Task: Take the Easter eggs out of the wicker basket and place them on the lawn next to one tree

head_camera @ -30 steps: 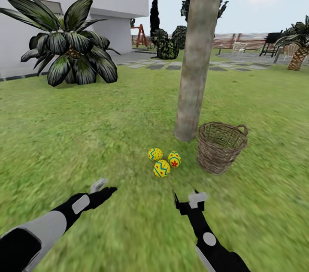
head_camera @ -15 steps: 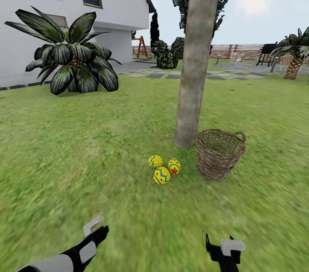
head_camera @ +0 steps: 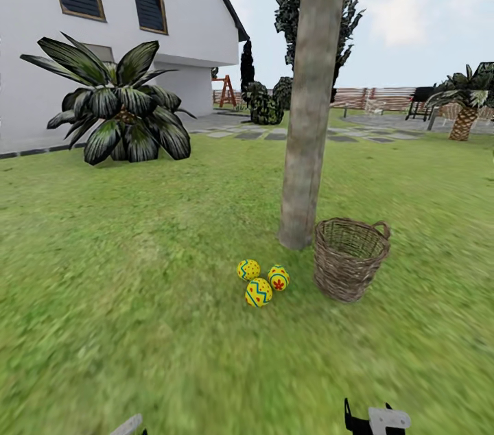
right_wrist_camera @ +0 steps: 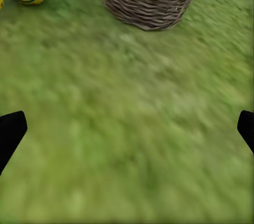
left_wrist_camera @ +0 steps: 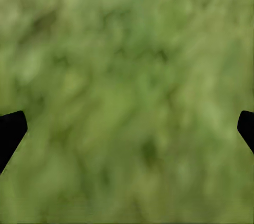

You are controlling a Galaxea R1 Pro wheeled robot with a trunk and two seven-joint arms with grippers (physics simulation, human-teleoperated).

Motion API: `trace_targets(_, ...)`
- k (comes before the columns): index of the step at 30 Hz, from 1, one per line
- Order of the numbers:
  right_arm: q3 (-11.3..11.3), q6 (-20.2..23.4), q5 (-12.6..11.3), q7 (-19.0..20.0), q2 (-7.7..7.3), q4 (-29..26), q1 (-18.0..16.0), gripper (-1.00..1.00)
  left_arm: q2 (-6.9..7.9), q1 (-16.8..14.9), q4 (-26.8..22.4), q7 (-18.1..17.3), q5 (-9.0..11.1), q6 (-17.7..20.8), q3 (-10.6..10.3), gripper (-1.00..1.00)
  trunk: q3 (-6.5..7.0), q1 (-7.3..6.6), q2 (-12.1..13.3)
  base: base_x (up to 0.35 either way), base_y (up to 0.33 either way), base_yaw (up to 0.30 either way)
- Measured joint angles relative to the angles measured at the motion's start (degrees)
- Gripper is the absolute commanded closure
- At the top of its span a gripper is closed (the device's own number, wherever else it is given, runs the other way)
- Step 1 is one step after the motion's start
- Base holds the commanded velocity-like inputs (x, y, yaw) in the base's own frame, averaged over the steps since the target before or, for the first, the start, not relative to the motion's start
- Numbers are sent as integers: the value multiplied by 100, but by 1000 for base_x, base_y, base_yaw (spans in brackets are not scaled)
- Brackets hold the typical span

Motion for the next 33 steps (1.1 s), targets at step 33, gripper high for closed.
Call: trace_targets(33, -99, -279, -811, 0, 295, 953, -1, -100, -58, 82, -7, -41, -421, 732, -73, -100, 623, -658, 1192, 0, 0, 5)
